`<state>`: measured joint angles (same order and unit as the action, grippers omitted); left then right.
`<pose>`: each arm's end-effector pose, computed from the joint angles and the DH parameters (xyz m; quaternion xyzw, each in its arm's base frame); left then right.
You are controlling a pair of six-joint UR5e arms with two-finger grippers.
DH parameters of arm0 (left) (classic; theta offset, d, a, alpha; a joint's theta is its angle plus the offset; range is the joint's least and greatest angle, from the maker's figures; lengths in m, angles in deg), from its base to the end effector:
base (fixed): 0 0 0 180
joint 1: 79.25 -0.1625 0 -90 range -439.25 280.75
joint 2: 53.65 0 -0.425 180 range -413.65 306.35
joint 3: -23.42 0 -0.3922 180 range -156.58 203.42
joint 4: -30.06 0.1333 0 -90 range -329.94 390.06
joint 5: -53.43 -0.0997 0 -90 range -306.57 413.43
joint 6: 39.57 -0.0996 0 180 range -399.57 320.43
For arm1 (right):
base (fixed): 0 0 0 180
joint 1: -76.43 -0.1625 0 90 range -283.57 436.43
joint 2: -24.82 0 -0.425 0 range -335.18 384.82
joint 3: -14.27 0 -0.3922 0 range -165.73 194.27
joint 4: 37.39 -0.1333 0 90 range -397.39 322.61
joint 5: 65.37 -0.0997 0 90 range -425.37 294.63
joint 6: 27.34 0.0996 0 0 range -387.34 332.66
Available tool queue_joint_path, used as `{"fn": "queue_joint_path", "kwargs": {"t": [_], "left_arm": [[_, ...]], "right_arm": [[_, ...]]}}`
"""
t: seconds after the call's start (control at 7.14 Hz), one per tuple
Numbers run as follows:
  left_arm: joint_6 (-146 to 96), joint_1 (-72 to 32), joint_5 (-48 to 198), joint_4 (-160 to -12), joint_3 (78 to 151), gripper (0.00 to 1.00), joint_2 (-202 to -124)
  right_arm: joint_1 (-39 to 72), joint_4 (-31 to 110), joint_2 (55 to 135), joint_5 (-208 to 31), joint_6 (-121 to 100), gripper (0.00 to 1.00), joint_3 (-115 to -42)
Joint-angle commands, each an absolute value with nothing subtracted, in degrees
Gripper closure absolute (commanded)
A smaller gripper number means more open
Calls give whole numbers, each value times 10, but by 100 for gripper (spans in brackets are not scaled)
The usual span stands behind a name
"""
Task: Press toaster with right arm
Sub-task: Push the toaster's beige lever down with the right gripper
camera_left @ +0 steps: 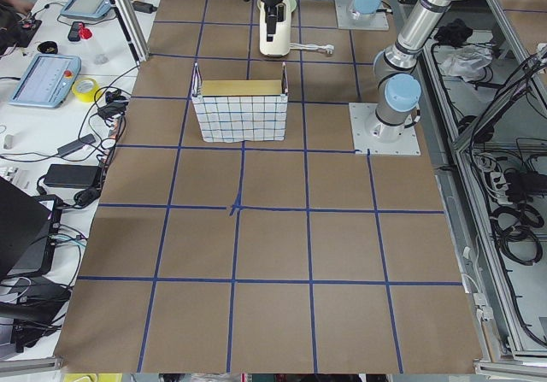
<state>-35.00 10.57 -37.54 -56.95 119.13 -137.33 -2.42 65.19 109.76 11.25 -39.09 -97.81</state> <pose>-0.1302 -0.4516 0.4960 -0.0417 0.9986 -0.0317 0.0073 0.0647 -0.4802 0.2881 0.0096 0.9852 0.1004 0.1382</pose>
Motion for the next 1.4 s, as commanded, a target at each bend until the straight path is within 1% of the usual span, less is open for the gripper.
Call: {"fn": "queue_joint_path", "kwargs": {"t": [0.0, 1.26], "left_arm": [[-350, 106, -375, -570, 1191, 0, -1373], [-350, 106, -375, -570, 1191, 0, -1373]], "right_arm": [[-23, 653, 1097, 88, -391, 100, -984], [-22, 692, 1065, 88, -393, 100, -993]]}}
